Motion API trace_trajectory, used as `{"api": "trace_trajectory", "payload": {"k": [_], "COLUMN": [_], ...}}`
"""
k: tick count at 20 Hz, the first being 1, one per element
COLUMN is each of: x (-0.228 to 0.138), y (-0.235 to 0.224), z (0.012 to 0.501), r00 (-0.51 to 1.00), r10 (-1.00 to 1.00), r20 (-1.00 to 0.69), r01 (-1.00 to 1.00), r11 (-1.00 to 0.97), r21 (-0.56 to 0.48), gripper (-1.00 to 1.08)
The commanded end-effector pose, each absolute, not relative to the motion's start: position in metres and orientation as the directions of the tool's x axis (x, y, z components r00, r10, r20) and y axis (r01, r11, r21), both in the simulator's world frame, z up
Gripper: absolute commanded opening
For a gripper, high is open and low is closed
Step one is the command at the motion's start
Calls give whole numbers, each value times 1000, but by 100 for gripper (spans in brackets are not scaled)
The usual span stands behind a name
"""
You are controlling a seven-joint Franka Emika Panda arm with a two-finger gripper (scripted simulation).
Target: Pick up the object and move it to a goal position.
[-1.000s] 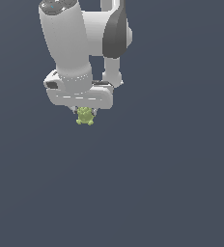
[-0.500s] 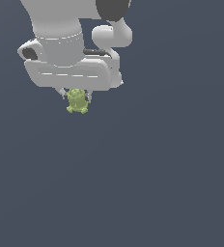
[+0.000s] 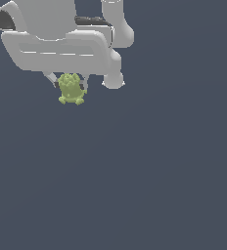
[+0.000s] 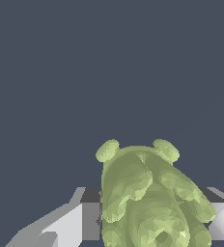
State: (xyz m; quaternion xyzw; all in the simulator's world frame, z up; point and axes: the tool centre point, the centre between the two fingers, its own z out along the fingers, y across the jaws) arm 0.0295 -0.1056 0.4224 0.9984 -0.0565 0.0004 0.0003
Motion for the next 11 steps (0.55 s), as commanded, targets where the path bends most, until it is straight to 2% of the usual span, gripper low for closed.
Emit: {"api": "trace_trajectory", "payload": {"k": [1,11], "x": [32,37], "y": [-106,-107], "z": [431,443], "r00": [994,994], "r10": [-113,-113], "r20": [0,0], "r01": [-113,-113], "r11": [-994,-994], "r21": [1,1], "gripper": [-100,-100]}}
